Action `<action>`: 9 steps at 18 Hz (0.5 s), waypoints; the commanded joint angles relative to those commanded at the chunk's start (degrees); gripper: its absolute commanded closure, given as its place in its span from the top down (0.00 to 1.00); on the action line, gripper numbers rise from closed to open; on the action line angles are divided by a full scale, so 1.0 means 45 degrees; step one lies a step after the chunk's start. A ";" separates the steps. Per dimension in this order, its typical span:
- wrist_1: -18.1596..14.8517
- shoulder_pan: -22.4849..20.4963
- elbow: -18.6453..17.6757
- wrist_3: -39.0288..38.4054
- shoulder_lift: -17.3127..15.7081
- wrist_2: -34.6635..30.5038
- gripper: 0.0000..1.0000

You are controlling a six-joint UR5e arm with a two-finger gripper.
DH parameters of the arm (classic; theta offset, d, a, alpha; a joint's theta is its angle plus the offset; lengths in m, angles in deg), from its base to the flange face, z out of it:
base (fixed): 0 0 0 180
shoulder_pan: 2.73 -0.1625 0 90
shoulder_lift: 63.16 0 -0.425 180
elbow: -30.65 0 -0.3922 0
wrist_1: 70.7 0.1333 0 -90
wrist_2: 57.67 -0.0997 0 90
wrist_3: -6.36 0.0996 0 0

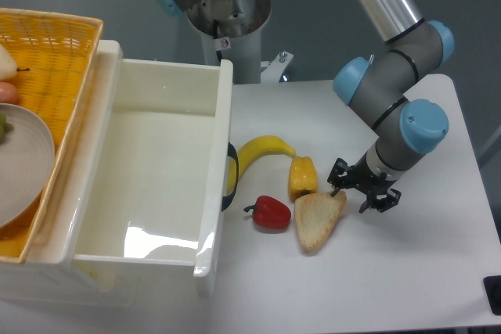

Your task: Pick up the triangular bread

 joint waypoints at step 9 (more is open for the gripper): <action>-0.0039 0.0078 -0.0019 0.0489 -0.0098 0.0000 0.00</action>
